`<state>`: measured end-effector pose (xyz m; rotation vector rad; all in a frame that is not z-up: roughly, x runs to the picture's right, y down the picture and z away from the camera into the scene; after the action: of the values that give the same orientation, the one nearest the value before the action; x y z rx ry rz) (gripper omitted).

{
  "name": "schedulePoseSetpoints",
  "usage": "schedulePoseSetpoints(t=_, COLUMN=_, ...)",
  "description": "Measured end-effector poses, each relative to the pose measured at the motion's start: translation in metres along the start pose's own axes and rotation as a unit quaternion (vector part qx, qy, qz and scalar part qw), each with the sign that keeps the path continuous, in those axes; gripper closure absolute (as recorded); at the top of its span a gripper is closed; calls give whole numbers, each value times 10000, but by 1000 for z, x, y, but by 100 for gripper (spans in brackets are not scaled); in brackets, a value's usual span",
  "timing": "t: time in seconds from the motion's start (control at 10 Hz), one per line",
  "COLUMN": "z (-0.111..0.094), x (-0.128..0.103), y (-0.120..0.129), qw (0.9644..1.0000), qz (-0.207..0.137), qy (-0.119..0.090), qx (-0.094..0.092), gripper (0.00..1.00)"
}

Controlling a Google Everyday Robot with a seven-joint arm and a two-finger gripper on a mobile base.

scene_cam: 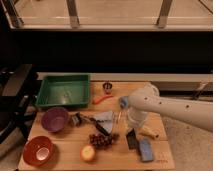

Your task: Place eraser in purple bowl

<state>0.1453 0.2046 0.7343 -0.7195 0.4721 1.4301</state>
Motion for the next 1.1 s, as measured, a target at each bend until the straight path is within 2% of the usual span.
schedulePoseSetpoints(t=0.1, z=-21, x=-10, y=2, qw=9998, qz=-20, qy=-186, qx=-108, gripper=100)
schedulePoseSetpoints(t=0.2, z=-50, x=-27, y=11, qw=9986, qz=-114, qy=-417, qx=-292, gripper=100)
schedulePoseSetpoints(t=0.3, z=-65, x=-38, y=20, qw=9976, qz=-196, qy=-542, qx=-393, gripper=100)
schedulePoseSetpoints(t=0.5, z=-91, x=-67, y=57, qw=9933, qz=-505, qy=-825, qx=-635, gripper=100)
schedulePoseSetpoints(t=0.6, z=-99, x=-85, y=87, qw=9898, qz=-706, qy=-964, qx=-781, gripper=100)
schedulePoseSetpoints(t=0.8, z=-108, x=-108, y=134, qw=9828, qz=-1043, qy=-1106, qx=-1046, gripper=100)
schedulePoseSetpoints(t=0.9, z=-112, x=-118, y=158, qw=9783, qz=-1226, qy=-1172, qx=-1193, gripper=100)
schedulePoseSetpoints(t=1.0, z=-118, x=-129, y=188, qw=9708, qz=-1497, qy=-1244, qx=-1403, gripper=100)
schedulePoseSetpoints(t=1.1, z=-123, x=-135, y=208, qw=9646, qz=-1698, qy=-1313, qx=-1529, gripper=100)
